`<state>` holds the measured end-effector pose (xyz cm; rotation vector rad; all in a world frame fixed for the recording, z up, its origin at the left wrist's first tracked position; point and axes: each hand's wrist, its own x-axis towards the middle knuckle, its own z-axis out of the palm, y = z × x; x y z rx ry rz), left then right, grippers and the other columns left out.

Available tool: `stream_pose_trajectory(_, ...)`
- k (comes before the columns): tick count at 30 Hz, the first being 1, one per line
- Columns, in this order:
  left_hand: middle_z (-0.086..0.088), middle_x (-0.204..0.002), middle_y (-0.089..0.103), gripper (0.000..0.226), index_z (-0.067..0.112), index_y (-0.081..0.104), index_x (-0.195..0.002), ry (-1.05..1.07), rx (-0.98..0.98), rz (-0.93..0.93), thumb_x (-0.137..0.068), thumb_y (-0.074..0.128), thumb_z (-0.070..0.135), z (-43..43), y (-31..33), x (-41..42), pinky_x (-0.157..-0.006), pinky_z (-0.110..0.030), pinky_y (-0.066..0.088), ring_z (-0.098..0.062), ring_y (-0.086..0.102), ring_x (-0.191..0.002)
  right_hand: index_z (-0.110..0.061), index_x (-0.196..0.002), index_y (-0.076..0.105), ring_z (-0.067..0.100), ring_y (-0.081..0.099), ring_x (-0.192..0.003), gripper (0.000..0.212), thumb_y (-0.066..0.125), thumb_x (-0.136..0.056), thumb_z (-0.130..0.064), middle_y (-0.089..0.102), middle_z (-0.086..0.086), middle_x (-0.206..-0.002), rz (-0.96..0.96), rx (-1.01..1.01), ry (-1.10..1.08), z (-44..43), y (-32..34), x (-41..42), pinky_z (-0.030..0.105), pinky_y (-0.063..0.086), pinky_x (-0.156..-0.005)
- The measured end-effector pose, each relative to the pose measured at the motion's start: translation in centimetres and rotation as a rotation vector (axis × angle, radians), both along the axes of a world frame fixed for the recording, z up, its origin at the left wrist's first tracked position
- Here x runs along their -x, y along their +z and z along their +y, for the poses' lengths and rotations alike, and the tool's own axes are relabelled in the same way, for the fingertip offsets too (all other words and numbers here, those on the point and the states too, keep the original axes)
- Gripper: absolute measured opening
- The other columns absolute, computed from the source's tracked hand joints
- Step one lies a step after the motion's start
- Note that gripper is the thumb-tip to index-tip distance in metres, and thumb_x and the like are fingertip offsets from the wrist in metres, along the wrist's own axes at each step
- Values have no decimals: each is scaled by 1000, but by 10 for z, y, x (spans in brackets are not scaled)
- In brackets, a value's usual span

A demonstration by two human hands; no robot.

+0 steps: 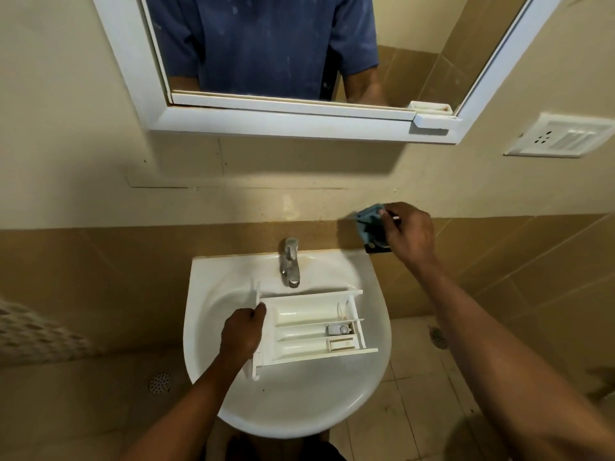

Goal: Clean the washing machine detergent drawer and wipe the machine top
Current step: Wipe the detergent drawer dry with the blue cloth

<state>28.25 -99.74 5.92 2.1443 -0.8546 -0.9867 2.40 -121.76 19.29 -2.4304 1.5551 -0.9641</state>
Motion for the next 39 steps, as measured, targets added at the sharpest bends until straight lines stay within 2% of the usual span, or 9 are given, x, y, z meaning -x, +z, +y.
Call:
stream_pose_trajectory(5, -4, -59, 57, 56, 14, 50, -58, 3, -66, -20, -103, 45, 47, -13, -18, 10, -71, -43, 60, -26, 61, -63, -10, -106, 75, 10, 69, -88, 19, 62, -102, -22, 75, 0, -100, -366, -14, 138, 50, 17, -25, 23, 57, -71)
stream_pose_trajectory(9, -6, -69, 65, 55, 11, 61, -70, -11, -130, -29, -101, 44, 53, -22, -31, 15, -72, -44, 61, -28, 67, -67, -9, -92, 74, 20, 65, -75, 16, 63, -100, -17, 71, 9, -83, -643, -447, 102, 70, -12, -47, 44, 62, -65)
stream_pose_trajectory(12, -9, -78, 68, 55, 8, 68, -82, -4, -162, -36, -101, 44, 54, -29, -39, 15, -76, -44, 61, -31, 68, -76, 8, -87, 64, 28, 61, -77, 24, 63, -100, -12, 63, 19, -82, -875, -782, 30, 78, -31, -53, 39, 58, -64)
stream_pose_trajectory(21, -10, -91, 70, 58, 9, 67, -90, 24, -209, 40, -97, 45, 62, -35, -54, 11, -82, -46, 60, -32, 68, -87, 0, -96, 71, 28, 68, -81, 20, 59, -102, -15, 71, 16, -87, -942, -966, -70, 82, -49, -46, 36, 57, -68)
stream_pose_trajectory(24, -11, -106, 69, 61, 8, 66, -104, 3, -275, -113, -94, 48, 65, -37, -40, 11, -84, -36, 54, -32, 67, -98, 0, -99, 69, 25, 69, -80, 19, 59, -102, -16, 71, 15, -88, -965, -1007, -57, 82, -48, -46, 32, 56, -64)
stream_pose_trajectory(28, -7, -84, 69, 22, 10, 71, -85, 61, 183, -451, -91, 64, 30, -41, 0, 7, -67, -29, 46, -26, 68, -80, -4, -95, 71, 22, 67, -75, 13, 66, -97, -15, 69, 13, -84, -1011, -1060, -2, 83, -39, -51, 33, 57, -65)
stream_pose_trajectory(32, 11, -89, 74, 9, 24, 75, -92, -137, 517, -26, -93, 67, 27, -56, 54, 13, -72, -24, 54, -8, 69, -83, -2, -93, 74, 26, 70, -77, 10, 73, -91, -12, 73, 14, -84, -994, -1096, 83, 88, -33, -61, 36, 58, -67)
stream_pose_trajectory(35, 14, -108, 75, 34, 29, 71, -119, -343, 551, 240, -87, 79, 33, -59, 73, 23, -86, -21, 57, -4, 70, -101, 0, -91, 76, 29, 71, -82, 18, 81, -84, -15, 74, 21, -92, -996, -1095, 95, 94, -26, -71, 37, 60, -68)
stream_pose_trajectory(39, 14, -102, 76, 31, 24, 73, -113, -327, 503, 141, -85, 82, 34, -61, 76, 19, -84, -21, 57, -2, 72, -95, -2, -85, 74, 30, 72, -84, 20, 84, -80, -19, 74, 23, -92, -1021, -1055, 133, 95, -14, -71, 37, 59, -70)
